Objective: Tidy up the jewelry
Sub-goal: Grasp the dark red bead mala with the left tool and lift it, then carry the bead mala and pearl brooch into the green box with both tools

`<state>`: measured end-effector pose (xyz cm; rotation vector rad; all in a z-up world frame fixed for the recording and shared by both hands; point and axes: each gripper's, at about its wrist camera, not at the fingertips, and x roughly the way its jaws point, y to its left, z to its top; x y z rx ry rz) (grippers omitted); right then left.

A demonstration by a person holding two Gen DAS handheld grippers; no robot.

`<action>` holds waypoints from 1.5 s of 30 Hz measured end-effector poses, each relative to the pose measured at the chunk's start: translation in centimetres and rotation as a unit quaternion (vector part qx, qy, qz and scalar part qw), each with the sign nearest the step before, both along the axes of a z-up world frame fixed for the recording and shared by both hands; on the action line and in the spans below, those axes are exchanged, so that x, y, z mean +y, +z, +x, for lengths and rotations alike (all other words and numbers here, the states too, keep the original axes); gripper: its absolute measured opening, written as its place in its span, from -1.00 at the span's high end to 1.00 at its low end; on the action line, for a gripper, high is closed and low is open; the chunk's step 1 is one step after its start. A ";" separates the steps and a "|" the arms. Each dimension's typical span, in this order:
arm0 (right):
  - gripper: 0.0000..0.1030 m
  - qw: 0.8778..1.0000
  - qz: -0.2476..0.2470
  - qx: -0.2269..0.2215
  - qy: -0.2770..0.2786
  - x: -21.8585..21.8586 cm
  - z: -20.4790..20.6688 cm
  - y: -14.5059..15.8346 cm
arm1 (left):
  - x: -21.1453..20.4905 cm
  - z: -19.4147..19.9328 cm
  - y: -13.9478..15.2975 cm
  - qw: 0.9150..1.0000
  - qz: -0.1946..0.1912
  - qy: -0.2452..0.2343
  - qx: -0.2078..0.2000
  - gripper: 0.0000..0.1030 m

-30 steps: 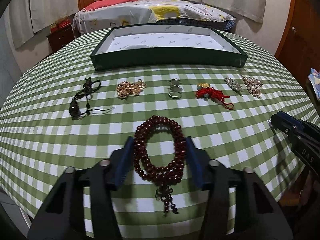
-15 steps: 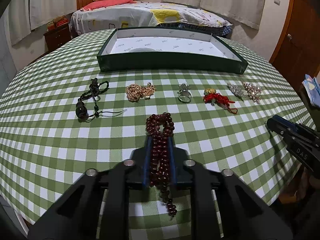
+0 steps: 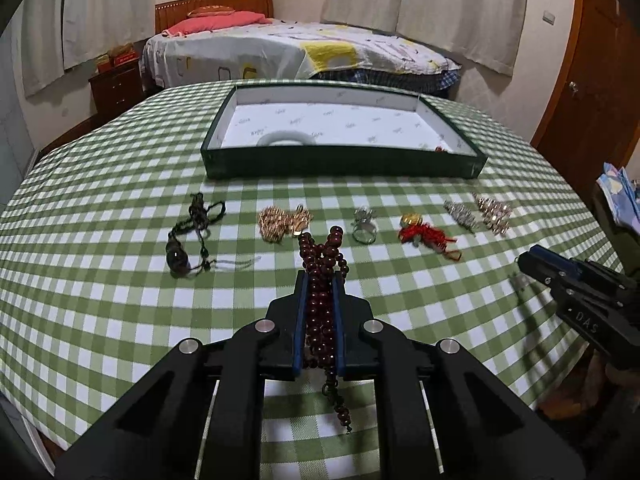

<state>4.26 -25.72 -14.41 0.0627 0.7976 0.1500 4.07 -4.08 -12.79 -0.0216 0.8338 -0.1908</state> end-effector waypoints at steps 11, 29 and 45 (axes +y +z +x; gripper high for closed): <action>0.59 0.999 0.021 -0.029 0.009 0.6 2.4 3.0 | -0.8 2.7 2.9 0.999 -0.027 -0.012 -0.029 0.78; 0.59 0.993 0.024 -0.111 0.014 2.2 12.4 8.2 | -3.5 12.7 6.8 0.993 -0.057 -0.023 -0.101 0.78; 0.59 0.999 0.011 0.006 0.033 3.6 18.9 0.2 | -4.9 18.7 -1.8 0.999 -0.027 -0.025 0.007 0.78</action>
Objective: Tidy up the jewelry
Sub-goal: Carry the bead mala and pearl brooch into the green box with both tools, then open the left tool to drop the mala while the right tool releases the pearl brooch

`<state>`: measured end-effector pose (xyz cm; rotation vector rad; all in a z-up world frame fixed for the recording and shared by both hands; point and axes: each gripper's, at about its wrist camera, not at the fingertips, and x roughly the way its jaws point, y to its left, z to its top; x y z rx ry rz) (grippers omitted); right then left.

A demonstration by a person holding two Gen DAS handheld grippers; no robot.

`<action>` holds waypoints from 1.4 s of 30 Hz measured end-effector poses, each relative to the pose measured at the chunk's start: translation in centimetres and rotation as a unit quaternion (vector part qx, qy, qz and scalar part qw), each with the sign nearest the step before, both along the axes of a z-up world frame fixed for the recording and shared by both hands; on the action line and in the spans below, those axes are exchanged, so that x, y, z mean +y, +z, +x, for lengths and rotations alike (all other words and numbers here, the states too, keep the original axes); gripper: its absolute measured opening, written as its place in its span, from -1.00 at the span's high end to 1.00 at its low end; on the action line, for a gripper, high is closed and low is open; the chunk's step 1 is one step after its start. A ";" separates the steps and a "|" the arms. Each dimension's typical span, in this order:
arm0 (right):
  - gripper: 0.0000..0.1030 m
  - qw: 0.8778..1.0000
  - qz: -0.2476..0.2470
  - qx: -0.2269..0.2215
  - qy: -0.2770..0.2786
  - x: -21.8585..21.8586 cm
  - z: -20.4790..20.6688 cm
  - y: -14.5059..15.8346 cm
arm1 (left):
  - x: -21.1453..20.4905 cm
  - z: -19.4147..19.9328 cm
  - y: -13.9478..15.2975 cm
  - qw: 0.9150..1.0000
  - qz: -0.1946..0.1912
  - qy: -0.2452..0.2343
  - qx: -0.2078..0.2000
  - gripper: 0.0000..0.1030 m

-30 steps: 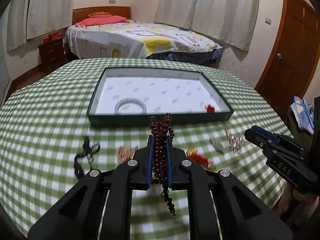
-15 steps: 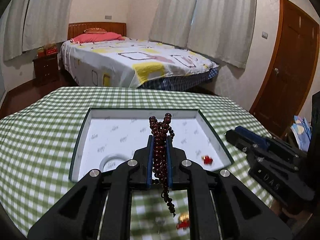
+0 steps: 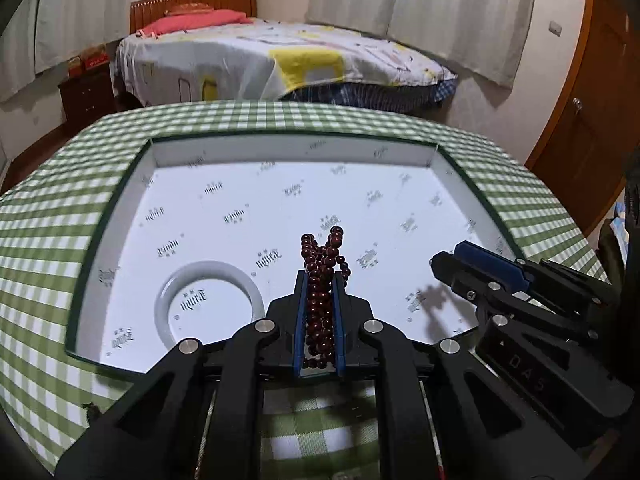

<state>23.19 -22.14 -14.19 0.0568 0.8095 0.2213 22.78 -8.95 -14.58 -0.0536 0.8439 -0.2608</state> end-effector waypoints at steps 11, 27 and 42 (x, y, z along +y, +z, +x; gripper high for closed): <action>0.55 1.000 0.003 0.025 0.003 0.0 0.7 -1.1 | 0.2 0.4 -0.8 1.000 -0.006 0.009 0.015 0.60; 0.14 1.000 0.002 0.004 -0.018 -0.8 -0.2 0.0 | 0.5 -0.1 -0.2 1.000 -0.015 0.011 0.006 -0.11; 0.13 0.999 0.004 -0.014 -0.030 -1.7 -1.8 1.6 | 0.5 -1.4 2.1 0.999 -0.015 0.010 -0.026 -0.33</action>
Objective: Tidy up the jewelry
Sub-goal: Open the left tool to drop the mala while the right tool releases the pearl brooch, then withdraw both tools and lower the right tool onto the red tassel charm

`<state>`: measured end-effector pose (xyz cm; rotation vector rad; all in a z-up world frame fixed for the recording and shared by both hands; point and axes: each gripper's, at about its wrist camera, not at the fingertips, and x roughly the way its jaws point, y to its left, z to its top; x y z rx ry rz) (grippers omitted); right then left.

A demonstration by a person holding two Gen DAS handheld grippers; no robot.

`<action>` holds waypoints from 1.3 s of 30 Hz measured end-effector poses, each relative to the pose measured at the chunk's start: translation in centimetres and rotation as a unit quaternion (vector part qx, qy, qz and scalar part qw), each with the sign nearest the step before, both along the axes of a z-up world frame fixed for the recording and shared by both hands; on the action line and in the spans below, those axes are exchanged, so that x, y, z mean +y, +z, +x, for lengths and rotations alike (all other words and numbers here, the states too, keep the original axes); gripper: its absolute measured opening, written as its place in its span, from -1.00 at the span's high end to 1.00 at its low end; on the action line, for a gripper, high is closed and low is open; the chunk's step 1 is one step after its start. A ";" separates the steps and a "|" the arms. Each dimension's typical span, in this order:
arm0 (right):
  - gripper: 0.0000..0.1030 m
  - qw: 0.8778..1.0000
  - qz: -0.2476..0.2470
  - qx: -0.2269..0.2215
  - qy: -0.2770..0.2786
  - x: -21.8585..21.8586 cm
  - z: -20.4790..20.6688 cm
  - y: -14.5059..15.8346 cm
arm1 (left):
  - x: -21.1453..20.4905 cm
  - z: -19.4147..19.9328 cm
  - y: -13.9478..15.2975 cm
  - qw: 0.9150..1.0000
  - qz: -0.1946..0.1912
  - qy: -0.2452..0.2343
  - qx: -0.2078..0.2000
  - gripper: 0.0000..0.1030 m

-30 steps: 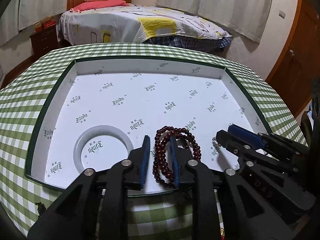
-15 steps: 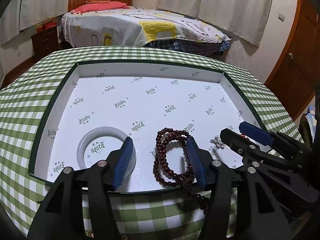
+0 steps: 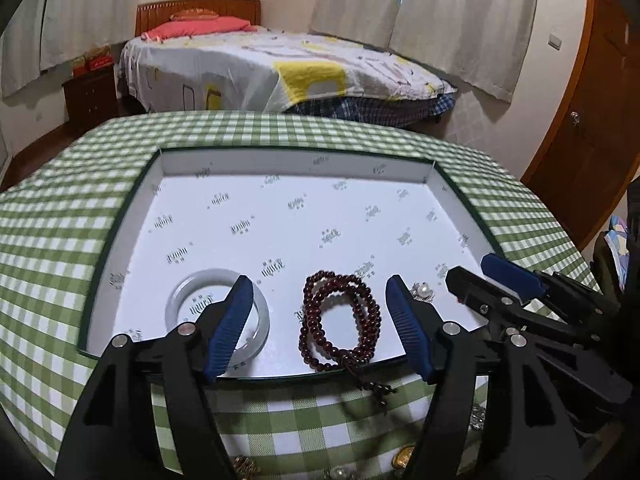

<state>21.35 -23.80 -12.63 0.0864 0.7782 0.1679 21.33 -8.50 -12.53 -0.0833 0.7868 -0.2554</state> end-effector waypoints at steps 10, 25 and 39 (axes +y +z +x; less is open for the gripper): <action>0.13 1.000 -0.002 -0.018 0.008 0.3 -3.3 2.0 | 1.1 -4.4 3.3 0.999 0.020 0.004 -0.049 -0.56; 0.13 1.000 -0.006 -0.011 0.024 1.3 -8.8 1.9 | 4.9 -11.4 3.2 0.998 0.039 0.040 -0.042 -0.57; 0.13 0.998 -0.011 0.008 0.067 4.0 -11.6 -0.2 | 7.8 -15.5 1.8 0.995 0.058 0.074 -0.026 -0.57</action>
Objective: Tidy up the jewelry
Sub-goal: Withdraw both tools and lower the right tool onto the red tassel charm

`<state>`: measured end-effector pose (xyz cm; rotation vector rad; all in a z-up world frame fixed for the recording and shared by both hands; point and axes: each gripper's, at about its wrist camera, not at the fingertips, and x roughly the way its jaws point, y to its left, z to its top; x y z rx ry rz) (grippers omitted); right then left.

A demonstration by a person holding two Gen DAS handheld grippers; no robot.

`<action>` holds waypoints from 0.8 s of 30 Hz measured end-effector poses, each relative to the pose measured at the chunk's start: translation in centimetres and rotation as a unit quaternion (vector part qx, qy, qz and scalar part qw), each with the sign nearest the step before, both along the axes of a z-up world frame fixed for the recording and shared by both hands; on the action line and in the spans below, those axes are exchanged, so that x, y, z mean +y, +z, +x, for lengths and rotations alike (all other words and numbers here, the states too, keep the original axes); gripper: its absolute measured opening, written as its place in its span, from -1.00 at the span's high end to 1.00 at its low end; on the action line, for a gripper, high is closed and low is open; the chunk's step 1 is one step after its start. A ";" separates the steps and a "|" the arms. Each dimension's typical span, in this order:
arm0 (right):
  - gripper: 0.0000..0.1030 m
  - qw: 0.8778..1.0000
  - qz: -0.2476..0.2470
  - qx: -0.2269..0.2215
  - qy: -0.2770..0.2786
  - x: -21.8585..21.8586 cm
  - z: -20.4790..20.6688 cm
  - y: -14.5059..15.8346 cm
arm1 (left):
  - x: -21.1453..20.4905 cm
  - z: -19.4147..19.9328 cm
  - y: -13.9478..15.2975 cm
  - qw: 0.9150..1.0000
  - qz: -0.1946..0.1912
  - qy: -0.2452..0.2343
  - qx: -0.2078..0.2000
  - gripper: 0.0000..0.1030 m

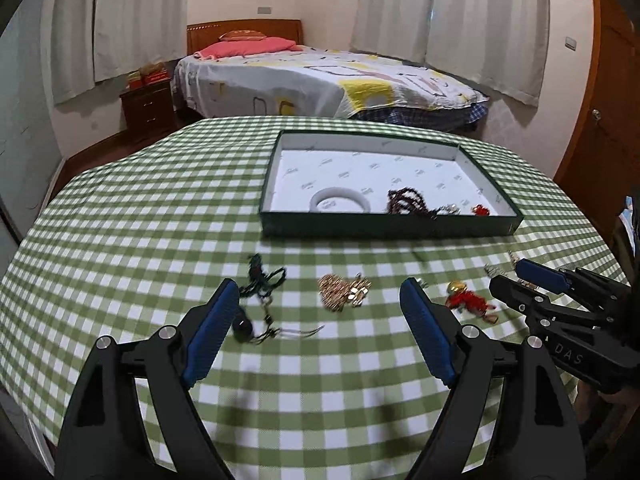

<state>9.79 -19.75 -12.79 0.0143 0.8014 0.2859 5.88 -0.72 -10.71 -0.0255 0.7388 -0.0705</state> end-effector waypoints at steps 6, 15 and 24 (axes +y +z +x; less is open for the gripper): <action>0.13 1.000 -0.007 0.011 0.008 1.1 0.2 -0.9 | 1.0 0.0 -0.9 1.000 0.001 0.013 0.014 -0.57; 0.13 0.999 -0.019 0.046 0.016 2.0 1.9 -2.6 | 1.9 0.6 -1.8 0.999 0.001 0.024 0.027 -0.57; 0.56 0.998 -0.029 0.049 0.038 2.6 1.7 -2.8 | 2.5 1.2 -2.7 0.999 -0.001 0.029 0.039 -0.57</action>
